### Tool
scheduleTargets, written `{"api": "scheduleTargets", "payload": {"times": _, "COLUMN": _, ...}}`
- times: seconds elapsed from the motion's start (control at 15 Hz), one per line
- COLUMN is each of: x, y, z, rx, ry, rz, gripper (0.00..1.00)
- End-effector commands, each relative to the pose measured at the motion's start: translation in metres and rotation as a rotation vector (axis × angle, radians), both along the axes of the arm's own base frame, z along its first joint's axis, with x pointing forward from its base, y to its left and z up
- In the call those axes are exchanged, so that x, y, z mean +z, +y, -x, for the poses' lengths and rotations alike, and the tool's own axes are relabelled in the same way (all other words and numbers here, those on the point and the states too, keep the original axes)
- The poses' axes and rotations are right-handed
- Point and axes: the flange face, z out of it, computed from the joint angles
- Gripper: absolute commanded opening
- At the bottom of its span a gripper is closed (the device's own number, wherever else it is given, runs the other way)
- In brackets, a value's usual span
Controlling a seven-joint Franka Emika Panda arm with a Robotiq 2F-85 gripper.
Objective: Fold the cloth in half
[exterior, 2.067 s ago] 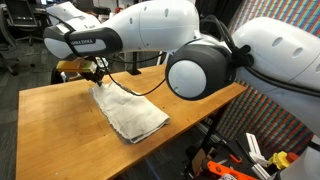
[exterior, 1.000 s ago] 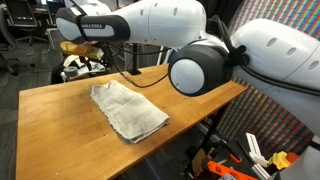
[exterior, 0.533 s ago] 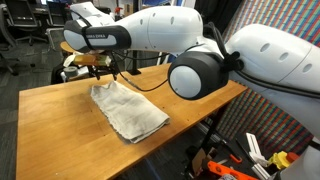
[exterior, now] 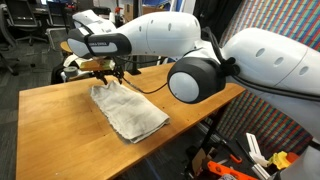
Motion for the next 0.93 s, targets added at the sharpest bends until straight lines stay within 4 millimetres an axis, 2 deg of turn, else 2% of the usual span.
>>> {"api": "scheduleTargets", "payload": {"times": 0.0, "x": 0.005, "y": -0.006, "z": -0.001, "rx": -0.001, "ry": -0.007, "rz": 0.035, "gripper": 0.58}}
{"api": "scheduleTargets", "payload": {"times": 0.4, "x": 0.003, "y": -0.01, "z": 0.0, "rx": -0.014, "ry": 0.005, "rz": 0.038, "gripper": 0.11}}
{"api": "scheduleTargets", "payload": {"times": 0.47, "x": 0.003, "y": -0.012, "z": -0.001, "rx": -0.021, "ry": 0.001, "rz": 0.041, "gripper": 0.06}}
{"api": "scheduleTargets", "payload": {"times": 0.67, "x": 0.004, "y": -0.02, "z": -0.004, "rx": -0.034, "ry": -0.01, "rz": 0.053, "gripper": 0.01}}
{"api": "scheduleTargets", "payload": {"times": 0.87, "x": 0.008, "y": -0.028, "z": -0.006, "rx": -0.051, "ry": -0.02, "rz": 0.066, "gripper": 0.06}}
